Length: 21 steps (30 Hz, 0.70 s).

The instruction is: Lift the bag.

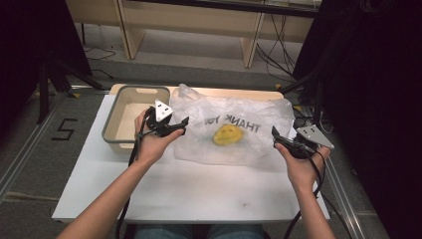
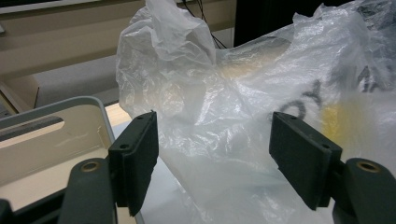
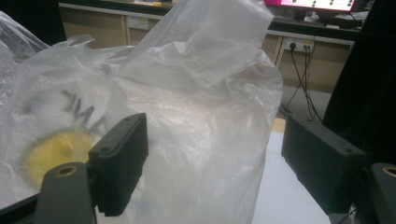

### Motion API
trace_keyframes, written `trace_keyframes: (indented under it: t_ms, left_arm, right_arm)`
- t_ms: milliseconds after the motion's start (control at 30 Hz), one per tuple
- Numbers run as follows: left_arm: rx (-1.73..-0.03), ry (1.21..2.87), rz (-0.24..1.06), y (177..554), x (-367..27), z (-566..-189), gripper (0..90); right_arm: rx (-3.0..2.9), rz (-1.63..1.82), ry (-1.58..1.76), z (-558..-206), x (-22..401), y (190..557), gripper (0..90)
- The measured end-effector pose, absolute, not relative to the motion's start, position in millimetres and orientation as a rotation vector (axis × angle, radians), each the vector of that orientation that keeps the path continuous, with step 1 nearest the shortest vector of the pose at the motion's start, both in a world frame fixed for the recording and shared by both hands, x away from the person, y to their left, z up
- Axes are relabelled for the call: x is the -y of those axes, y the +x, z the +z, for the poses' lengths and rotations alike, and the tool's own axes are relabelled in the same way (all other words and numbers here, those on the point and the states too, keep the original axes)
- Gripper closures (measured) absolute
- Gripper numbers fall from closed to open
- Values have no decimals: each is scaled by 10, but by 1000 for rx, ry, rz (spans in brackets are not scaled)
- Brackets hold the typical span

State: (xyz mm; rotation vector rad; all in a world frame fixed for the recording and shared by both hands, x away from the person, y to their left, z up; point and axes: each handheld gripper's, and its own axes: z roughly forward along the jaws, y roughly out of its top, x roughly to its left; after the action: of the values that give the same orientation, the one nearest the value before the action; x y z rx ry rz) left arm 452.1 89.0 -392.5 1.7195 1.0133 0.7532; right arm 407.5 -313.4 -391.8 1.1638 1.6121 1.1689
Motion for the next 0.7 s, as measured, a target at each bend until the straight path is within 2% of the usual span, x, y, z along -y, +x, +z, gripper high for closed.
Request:
trace_keyframes:
  t_ms: [700]
  left_arm:
    - [-984, 1805, 678, 4310, -982, -3965, 314]
  right_arm:
    - [-1700, 1160, 1165, -3945, 3190, 3905, 266]
